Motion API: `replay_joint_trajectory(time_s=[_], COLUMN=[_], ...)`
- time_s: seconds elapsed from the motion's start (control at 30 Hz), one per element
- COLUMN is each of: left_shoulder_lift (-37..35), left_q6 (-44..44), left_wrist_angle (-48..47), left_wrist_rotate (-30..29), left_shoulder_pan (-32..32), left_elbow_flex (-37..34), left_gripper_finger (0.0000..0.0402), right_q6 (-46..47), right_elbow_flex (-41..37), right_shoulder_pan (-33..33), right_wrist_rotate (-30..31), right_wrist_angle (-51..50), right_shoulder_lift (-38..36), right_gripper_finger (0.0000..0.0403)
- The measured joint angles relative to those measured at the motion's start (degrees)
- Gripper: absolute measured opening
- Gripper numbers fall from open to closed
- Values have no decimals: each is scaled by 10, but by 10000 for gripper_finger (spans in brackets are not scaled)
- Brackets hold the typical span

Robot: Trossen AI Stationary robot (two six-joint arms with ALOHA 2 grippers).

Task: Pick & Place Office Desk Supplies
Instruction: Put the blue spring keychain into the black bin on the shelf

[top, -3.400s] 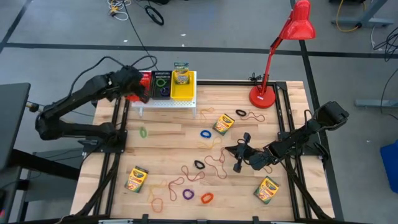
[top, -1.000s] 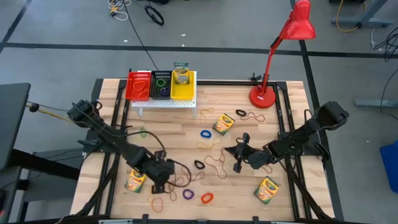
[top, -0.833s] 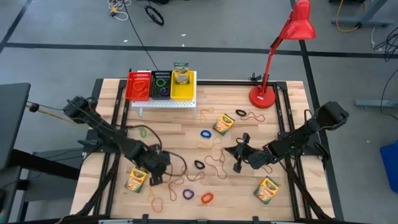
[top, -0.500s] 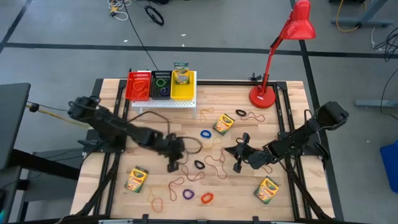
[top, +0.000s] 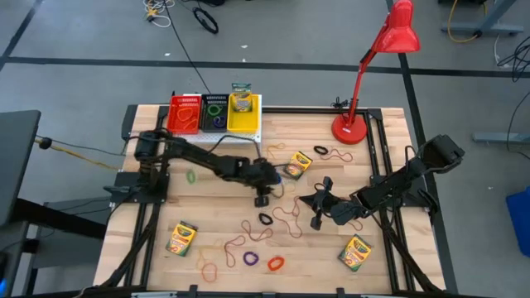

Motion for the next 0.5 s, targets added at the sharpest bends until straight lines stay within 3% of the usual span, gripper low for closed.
replay_joint_trajectory(time_s=[0.13, 0.33, 0.5], left_shoulder_lift=[14, 18, 37], left_q6=[31, 64, 93], left_wrist_angle=[-43, -68, -71], left_wrist_rotate=[1, 47, 52], left_shoulder_pan=[22, 45, 42], left_elbow_flex=[37, 40, 40], left_gripper_finger=[116, 117, 116], right_q6=[0, 0, 0], right_elbow_flex=[0, 0, 0], right_shoulder_pan=[0, 0, 0], right_wrist_rotate=[-3, -5, -6], right_wrist_angle=[0, 0, 0], right_shoulder_lift=[0, 0, 0], right_gripper_finger=[9, 9, 9])
